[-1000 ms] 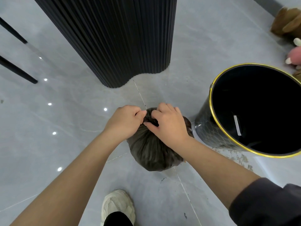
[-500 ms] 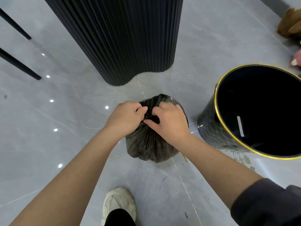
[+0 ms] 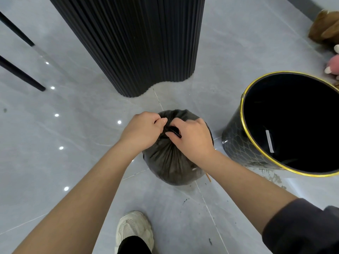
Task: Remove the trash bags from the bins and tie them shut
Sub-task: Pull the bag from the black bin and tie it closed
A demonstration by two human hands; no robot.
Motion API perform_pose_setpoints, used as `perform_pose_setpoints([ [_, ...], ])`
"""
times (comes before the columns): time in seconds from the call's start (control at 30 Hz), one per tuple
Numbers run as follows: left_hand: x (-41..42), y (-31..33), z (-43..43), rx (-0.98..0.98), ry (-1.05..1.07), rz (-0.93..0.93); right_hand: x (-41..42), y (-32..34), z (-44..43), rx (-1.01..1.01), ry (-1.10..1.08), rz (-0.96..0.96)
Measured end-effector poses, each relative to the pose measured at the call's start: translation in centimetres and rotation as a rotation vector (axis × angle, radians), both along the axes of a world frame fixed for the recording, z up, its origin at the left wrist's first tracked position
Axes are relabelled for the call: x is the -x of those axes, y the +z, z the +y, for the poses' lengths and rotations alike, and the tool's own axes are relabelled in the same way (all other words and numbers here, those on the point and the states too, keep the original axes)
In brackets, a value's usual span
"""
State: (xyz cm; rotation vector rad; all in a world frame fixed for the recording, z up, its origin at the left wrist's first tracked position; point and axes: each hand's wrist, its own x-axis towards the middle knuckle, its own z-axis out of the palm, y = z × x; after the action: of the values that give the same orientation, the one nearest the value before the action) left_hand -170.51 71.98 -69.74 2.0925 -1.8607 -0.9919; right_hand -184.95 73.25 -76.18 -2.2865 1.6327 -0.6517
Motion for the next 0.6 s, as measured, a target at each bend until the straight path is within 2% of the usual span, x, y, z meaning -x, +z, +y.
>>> perform_pose_setpoints([
  [0.13, 0.2, -0.2, 0.1, -0.005, 0.004, 0.020, 0.4, -0.2, -0.3, 0.059, 0.001, 0.041],
  [0.4, 0.9, 0.0, -0.1, -0.013, -0.027, 0.015, 0.4, 0.4, -0.1, -0.064, -0.036, -0.021],
  [0.6, 1.2, 0.0, -0.2, -0.013, -0.028, 0.023, 1.0, 0.0, -0.3, -0.005, -0.036, 0.010],
])
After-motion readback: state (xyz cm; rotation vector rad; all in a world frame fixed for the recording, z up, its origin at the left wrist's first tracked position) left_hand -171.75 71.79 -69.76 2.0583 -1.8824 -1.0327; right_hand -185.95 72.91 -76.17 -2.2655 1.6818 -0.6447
